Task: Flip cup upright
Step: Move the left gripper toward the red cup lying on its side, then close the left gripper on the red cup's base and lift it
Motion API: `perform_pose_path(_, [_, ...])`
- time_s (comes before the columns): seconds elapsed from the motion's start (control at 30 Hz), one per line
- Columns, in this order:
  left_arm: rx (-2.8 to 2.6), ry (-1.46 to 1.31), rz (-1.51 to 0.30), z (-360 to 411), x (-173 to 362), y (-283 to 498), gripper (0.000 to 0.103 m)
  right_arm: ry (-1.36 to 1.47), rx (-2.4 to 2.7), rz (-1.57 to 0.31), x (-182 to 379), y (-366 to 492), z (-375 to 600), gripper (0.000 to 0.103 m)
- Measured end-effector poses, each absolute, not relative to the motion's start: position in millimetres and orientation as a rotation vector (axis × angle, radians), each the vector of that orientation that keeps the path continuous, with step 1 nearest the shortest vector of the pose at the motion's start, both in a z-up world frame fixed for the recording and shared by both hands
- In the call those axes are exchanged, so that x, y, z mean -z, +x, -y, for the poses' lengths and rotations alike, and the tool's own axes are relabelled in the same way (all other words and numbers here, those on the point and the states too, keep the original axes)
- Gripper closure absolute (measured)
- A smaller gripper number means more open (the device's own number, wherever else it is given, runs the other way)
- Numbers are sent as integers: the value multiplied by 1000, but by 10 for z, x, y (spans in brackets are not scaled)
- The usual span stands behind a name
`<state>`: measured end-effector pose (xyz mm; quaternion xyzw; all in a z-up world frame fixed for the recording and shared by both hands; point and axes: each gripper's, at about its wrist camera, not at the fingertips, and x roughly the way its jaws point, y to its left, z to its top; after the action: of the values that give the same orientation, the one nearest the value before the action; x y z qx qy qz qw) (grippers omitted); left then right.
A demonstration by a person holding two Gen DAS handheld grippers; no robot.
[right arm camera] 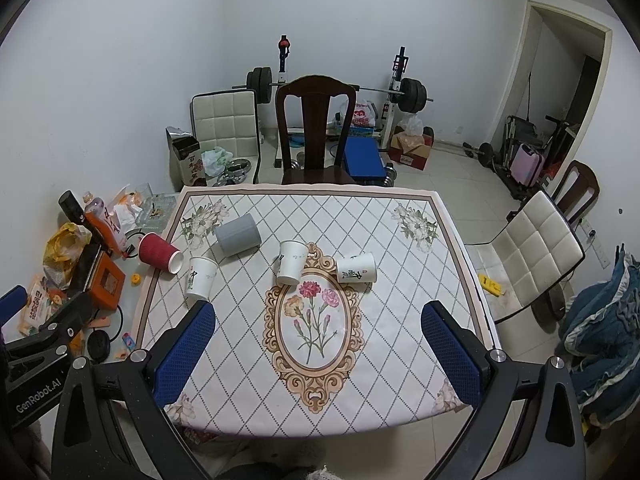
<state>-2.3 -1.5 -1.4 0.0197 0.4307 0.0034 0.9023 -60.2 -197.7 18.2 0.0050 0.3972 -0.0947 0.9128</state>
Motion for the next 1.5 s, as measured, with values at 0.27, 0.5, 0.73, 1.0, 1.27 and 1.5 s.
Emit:
perform_pose_path(0.27, [-116, 10, -1041, -88, 626, 227, 0, 4, 171, -962, 529, -203, 2026, 0])
perform_pose_path(0.5, [-217, 5, -1182, -265, 1282, 566, 0, -1, 133, -1127, 1402, 267, 1983, 0])
perform_pose_path(0.73, [-269, -60, -1284, -578, 1817, 1145, 0, -20, 150, -1267, 2133, 813, 1865, 0])
perform_pose_path(1.0, [-279, -262, -1374, -1074, 2386, 2114, 0, -30, 206, -1391, 2718, 1613, 1706, 0])
perform_pose_path(1.27, [-280, -531, -1422, -1478, 3035, 2944, 1, -50, 248, -1404, 3014, 2307, 1443, 0])
perform_pose_path(1.5, [-288, -671, -1420, -1640, 3368, 3382, 1, -67, 272, -1409, 3197, 2713, 1290, 0])
